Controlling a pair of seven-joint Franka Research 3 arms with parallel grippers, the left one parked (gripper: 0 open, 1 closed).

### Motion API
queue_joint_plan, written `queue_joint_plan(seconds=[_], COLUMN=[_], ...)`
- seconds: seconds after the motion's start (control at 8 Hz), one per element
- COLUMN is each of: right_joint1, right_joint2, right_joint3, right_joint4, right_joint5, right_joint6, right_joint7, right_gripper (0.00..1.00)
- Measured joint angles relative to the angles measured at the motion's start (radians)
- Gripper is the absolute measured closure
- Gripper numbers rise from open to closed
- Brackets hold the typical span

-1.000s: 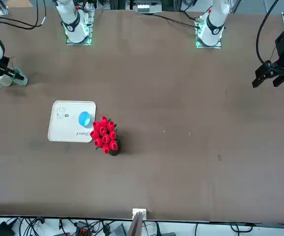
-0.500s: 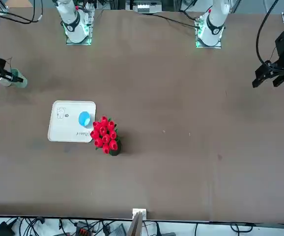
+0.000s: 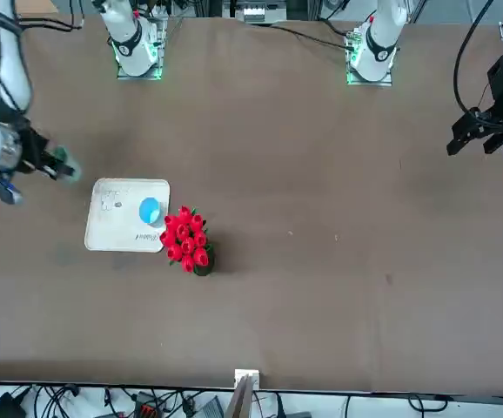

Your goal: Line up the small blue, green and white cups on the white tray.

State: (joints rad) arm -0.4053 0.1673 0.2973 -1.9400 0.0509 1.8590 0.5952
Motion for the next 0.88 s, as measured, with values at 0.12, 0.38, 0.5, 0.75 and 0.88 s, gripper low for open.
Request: queue_joint_plan(seconds=[0.12,0.38,0.5,0.75,0.88], right_joint1=[0.042,0.118,0.147,0.168,0.167], right_joint2=[0.038,0.103,0.137,0.205,0.224], right_joint3=[0.000,-0.001,-0.001,-0.003,-0.011], right_joint4=[0.033,0.076,0.083,0.087,0.092], right_joint5=[0.014,0.098,0.128,0.132,0.132], right_joint6=[0.009,0.082,0.148,0.259,0.277], right_joint7=[0.138,0.359,0.450,0.585,0.621], right_gripper=[0.97,0.97,0.97,0.97,0.97])
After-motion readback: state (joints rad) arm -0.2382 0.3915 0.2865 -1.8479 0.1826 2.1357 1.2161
